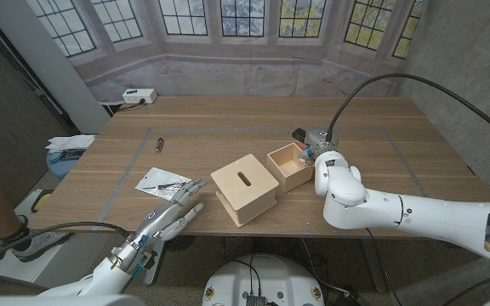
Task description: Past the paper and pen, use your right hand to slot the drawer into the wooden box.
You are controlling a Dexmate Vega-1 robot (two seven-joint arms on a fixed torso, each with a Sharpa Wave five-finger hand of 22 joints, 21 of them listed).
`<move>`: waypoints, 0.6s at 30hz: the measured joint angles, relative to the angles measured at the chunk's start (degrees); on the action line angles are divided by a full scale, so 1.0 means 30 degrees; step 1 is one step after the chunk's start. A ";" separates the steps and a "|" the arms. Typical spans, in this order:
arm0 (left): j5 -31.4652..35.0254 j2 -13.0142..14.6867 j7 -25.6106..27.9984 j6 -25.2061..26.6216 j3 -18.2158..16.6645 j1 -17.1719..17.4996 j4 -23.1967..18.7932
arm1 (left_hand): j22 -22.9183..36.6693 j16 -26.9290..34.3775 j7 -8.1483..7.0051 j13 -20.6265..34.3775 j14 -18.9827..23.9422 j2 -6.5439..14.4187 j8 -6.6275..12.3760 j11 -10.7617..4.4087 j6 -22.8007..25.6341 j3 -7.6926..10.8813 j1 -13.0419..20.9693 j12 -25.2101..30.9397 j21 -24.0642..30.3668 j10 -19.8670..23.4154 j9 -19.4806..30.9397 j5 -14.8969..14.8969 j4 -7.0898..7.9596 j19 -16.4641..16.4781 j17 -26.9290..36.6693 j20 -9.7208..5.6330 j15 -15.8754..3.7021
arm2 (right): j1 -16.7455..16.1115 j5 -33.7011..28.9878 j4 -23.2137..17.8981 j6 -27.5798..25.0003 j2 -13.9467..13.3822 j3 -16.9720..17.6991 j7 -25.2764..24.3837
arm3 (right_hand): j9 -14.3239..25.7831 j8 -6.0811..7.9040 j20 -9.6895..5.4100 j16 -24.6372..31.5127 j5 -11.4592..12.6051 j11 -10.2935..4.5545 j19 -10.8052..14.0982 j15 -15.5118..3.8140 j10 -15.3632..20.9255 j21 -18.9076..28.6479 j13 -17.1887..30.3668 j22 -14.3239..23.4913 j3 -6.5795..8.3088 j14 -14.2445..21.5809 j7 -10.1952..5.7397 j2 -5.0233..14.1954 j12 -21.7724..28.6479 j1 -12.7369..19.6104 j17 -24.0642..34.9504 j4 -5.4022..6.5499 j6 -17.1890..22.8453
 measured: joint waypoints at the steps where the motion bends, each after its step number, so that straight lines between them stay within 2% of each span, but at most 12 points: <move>1: 0.0004 0.0030 0.0006 0.0000 0.0018 -0.0006 0.0022 | 0.0000 0.0000 0.0000 0.0000 -0.0003 -0.0001 0.0000 -0.0037 0.0001 0.0000 0.0000 0.0005 0.0001 0.0047 0.0000 0.0000 0.0000 0.0000 0.0000 0.0000 0.0002 | -0.0007 0.0000 0.0010 0.0001 0.0008 0.0009 0.0010 | 0.0000 0.0000 0.0000 0.0000 -0.0001 0.0003 0.0000 0.0001 -0.0003 -0.0103 -0.0001 0.0000 0.0000 -0.0001 0.0000 0.0000 0.0000 0.0000 0.0046 0.0000 0.0000; 12: -0.0006 0.0380 -0.0037 0.0030 0.0427 -0.0300 0.0325 | 0.0000 0.0149 0.0001 0.0000 0.0352 -0.0002 0.0074 0.0054 0.0002 0.0000 -0.0147 0.0159 0.0014 0.0531 0.0001 0.0000 -0.0002 0.0107 -0.0001 -0.0106 -0.0052 | -0.0224 -0.0570 -0.0120 0.0000 0.0013 0.0095 0.0409 | -0.0008 -0.0014 0.0000 -0.0018 -0.0019 -0.0016 0.0000 -0.0052 0.0016 -0.0102 -0.0052 0.0000 -0.0001 0.0054 -0.0032 0.0000 -0.0001 0.0000 0.0074 0.0001 0.0032; 18: -0.0038 0.0542 -0.0120 0.0029 0.0703 -0.0499 0.0414 | 0.0000 0.0149 0.0174 0.0000 0.0447 -0.0101 0.0074 0.0081 0.0177 -0.0001 -0.0247 0.0283 0.0014 0.0751 0.0001 0.0000 -0.0002 0.0179 -0.0010 -0.0032 -0.0091 | -0.0346 -0.1205 -0.0254 0.0000 -0.0006 0.0165 0.0843 | -0.0018 -0.0014 0.0000 -0.0143 -0.0020 -0.0016 0.0000 -0.0026 0.0015 -0.0102 -0.0001 0.0001 -0.0056 0.0080 -0.0034 0.0000 -0.0015 0.0001 0.0073 0.0057 0.0034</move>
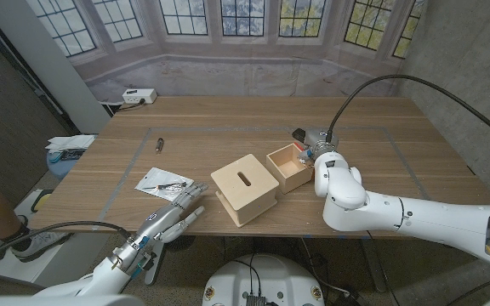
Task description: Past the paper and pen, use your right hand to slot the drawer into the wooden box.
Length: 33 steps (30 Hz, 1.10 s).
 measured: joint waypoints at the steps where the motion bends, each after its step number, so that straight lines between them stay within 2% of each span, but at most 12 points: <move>1: -0.0031 0.0035 -0.0125 -0.0017 0.0069 -0.0056 0.0019 | 0.0000 0.0000 -0.0001 -0.0012 0.0000 0.0000 0.0000 0.0066 -0.0001 0.0000 0.0000 0.0000 0.0000 0.0066 0.0000 0.0000 0.0000 0.0000 -0.0021 0.0000 0.0000 | -0.0162 -0.0200 -0.0139 0.0000 -0.0013 0.0119 0.0130 | -0.0001 0.0000 0.0000 -0.0001 0.0000 0.0000 0.0000 0.0000 0.0000 0.0000 -0.0001 0.0000 0.0000 0.0001 0.0000 0.0000 -0.0024 0.0000 0.0000 0.0000 0.0000; 15: -0.0196 0.0223 -0.0439 -0.0063 0.0616 -0.0563 0.0114 | -0.0001 0.0026 0.0267 -0.0041 0.0422 0.0047 0.0146 0.0169 0.0412 0.0000 -0.0312 0.0147 0.0135 0.0511 0.0001 0.0091 -0.0001 0.0101 -0.0035 0.0102 -0.0063 | -0.0893 -0.1751 -0.0559 0.0000 0.0061 0.0624 0.1062 | 0.0012 -0.0004 0.0000 -0.0006 -0.0004 0.0071 0.0000 -0.0013 0.0059 0.0001 -0.0061 0.0000 -0.0023 0.0043 0.0003 0.0000 -0.0056 0.0000 0.0093 0.0023 -0.0003; 19: -0.0202 0.0250 -0.0515 0.0025 0.0742 -0.0678 0.0110 | -0.0047 0.0147 0.0304 -0.0041 0.0578 0.0002 0.0291 0.0169 0.0648 0.0056 -0.0356 0.0147 0.0134 0.0717 0.0001 0.0091 0.0053 0.0204 -0.0034 -0.0001 -0.0039 | -0.1071 -0.1799 -0.0669 -0.0001 0.0115 0.0709 0.1057 | 0.0016 -0.0006 0.0141 -0.0143 -0.0007 0.0071 0.0142 -0.0056 0.0058 0.0002 -0.0041 0.0000 -0.0023 0.0049 0.0004 0.0000 -0.0066 0.0000 0.0092 0.0023 -0.0005; 33: -0.0074 0.0247 -0.0540 0.0272 0.1243 -0.1108 0.0065 | 0.0009 0.0147 0.0475 -0.0039 0.0750 -0.0008 0.0291 0.0200 0.1029 0.0056 -0.0655 0.0146 0.0134 0.0953 0.0001 0.0091 0.0052 0.0201 -0.0032 0.0000 -0.0073 | -0.1337 -0.1544 -0.1013 0.0000 0.0206 0.0744 0.0535 | 0.0014 -0.0046 0.0141 -0.0150 -0.0019 0.0075 0.0141 -0.0078 0.0054 0.0002 0.0018 0.0001 -0.0079 0.0023 0.0010 0.0000 -0.0128 0.0000 0.0089 -0.0027 -0.0010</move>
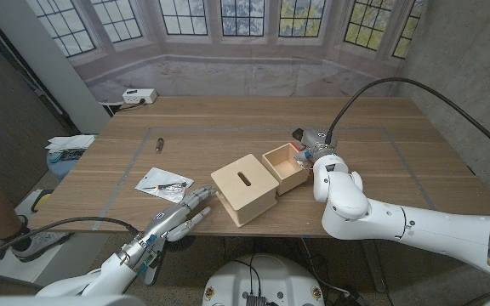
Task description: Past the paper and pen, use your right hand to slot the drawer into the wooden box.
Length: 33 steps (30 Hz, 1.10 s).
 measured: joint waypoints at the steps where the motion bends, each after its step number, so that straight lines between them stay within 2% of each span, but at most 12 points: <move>1: 0.0036 -0.0002 0.0000 0.0005 0.0027 -0.0024 0.0004 | 0.0000 0.0000 0.0031 0.0000 -0.0001 -0.0022 0.0000 -0.0066 0.0030 0.0000 -0.0023 0.0000 0.0000 0.0066 0.0000 0.0000 0.0000 0.0000 -0.0001 0.0000 0.0000 | -0.0015 0.0034 -0.0037 0.0000 0.0006 -0.0028 -0.0036 | -0.0001 -0.0008 0.0000 0.0000 0.0000 0.0000 0.0000 0.0000 0.0000 0.0000 0.0000 0.0000 -0.0002 0.0000 0.0000 0.0000 0.0000 0.0000 0.0000 0.0002 0.0000; 18: 0.0115 -0.0036 0.0000 0.0012 0.0708 -0.0715 0.0355 | -0.0004 0.0000 0.0095 0.0002 -0.0003 0.0004 0.0000 -0.0132 0.0444 0.0000 -0.0350 0.0000 0.0000 0.0131 0.0000 0.0000 -0.0001 -0.0001 0.0001 0.0000 0.0002 | -0.0109 0.0351 -0.0111 0.0000 0.0071 -0.0130 -0.0208 | -0.0014 -0.0044 -0.0001 -0.0151 -0.0058 0.0033 -0.0001 0.0032 -0.0034 0.0000 -0.0012 0.0000 -0.0023 0.0022 0.0035 0.0000 -0.0006 0.0000 0.0090 0.0022 -0.0036; 33: 0.0070 0.0001 0.0050 -0.0291 0.1113 -0.1166 0.0756 | -0.0006 0.0000 0.0134 0.0003 -0.0005 0.0004 0.0000 0.0043 0.0610 -0.0001 -0.0499 0.0071 0.0000 0.0306 0.0001 -0.0001 -0.0001 -0.0002 0.0002 0.0000 0.0003 | 0.0442 0.0456 0.0239 0.0000 0.0593 -0.0718 0.0062 | 0.0004 -0.0104 -0.0001 -0.0186 -0.0032 0.0066 -0.0001 0.0084 -0.0067 -0.0107 -0.0038 0.0000 -0.0103 -0.0026 0.0101 0.0196 -0.0207 0.0196 0.0083 0.0102 -0.0102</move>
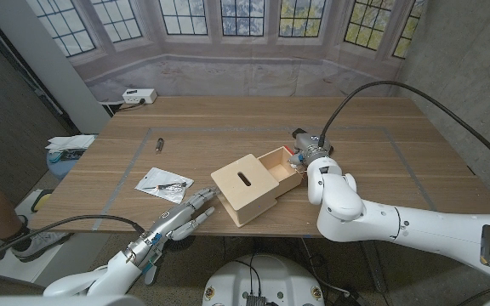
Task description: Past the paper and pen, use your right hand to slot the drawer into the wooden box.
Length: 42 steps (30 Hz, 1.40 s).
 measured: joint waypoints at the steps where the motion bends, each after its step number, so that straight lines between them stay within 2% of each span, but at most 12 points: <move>1: -0.0011 0.0002 0.0006 -0.0040 0.0030 -0.0042 0.0052 | -0.0001 -0.0054 0.0000 0.0000 0.0000 0.0019 0.0000 0.0003 0.0000 0.0000 -0.0019 0.0000 0.0000 0.0002 0.0000 0.0000 0.0000 -0.0001 0.0000 0.0000 0.0000 | 0.0015 -0.0082 0.0023 0.0001 0.0038 -0.0014 0.0085 | -0.0001 0.0000 0.0000 -0.0096 0.0000 0.0000 0.0000 -0.0023 -0.0001 0.0000 0.0003 0.0000 0.0000 0.0028 0.0000 0.0003 -0.0008 -0.0003 0.0000 0.0001 0.0000; 10: -0.0236 -0.0027 0.0031 -0.0401 0.0276 -0.0402 0.0504 | -0.0001 -0.0133 0.0276 0.0000 0.0103 0.0121 0.0000 0.0168 0.0277 0.0082 -0.0326 0.0000 0.0000 0.0167 0.0001 -0.0001 0.0081 0.0105 0.0001 0.0105 0.0103 | 0.0024 -0.0770 0.0148 0.0000 0.0341 -0.0059 0.0743 | -0.0005 -0.0005 0.0068 -0.0108 -0.0002 0.0002 0.0068 -0.0087 -0.0003 0.0000 0.0099 0.0000 -0.0003 0.0036 0.0014 0.0102 -0.0015 -0.0102 -0.0003 0.0003 -0.0014; 13: -0.0265 -0.0087 0.0031 -0.0537 0.0389 -0.0594 0.0634 | -0.0001 -0.0133 0.0239 0.0001 0.0209 0.0123 0.0000 0.0059 0.0444 0.0082 -0.0328 0.0000 -0.0001 0.0275 0.0001 0.0000 0.0081 0.0104 0.0001 0.0105 -0.0003 | 0.0024 -0.1040 0.0209 0.0000 0.0473 -0.0062 0.0998 | -0.0008 -0.0007 0.0068 -0.0108 -0.0003 0.0003 0.0068 -0.0089 -0.0004 0.0000 0.0111 0.0000 -0.0026 0.0034 0.0001 0.0103 -0.0016 -0.0102 -0.0002 0.0025 0.0000; 26: -0.0196 -0.0402 0.0028 -0.0942 0.0885 -0.1436 0.1214 | -0.0003 -0.0132 0.0237 0.0001 0.0309 0.0154 0.0000 0.0165 0.0648 0.0160 -0.0505 0.0000 0.0000 0.0377 0.0001 0.0134 0.0159 0.0103 0.0001 0.0105 0.0103 | -0.0043 -0.2086 0.0306 -0.0001 0.0827 -0.0087 0.1997 | -0.0017 -0.0058 0.0068 -0.0110 -0.0023 0.0035 0.0067 -0.0083 -0.0036 0.0000 0.0106 0.0000 -0.0079 0.0025 0.0002 0.0102 -0.0016 -0.0101 0.0096 0.0077 -0.0001; 42: 0.0088 -0.0707 -0.0042 -0.1196 0.1408 -0.2199 0.1470 | -0.0003 -0.0132 0.0340 0.0004 0.0307 0.0177 0.0000 0.0092 0.0750 0.0159 -0.0680 0.0000 0.0000 0.0449 0.0000 0.0133 0.0158 0.0103 0.0002 0.0104 0.0104 | -0.0296 -0.3233 -0.0015 0.0001 0.0857 -0.0096 0.2954 | -0.0002 -0.0096 0.0067 -0.0258 -0.0039 0.0040 0.0067 -0.0051 -0.0041 0.0000 0.0115 0.0000 -0.0184 0.0049 0.0006 0.0159 -0.0019 -0.0158 0.0102 -0.0026 -0.0006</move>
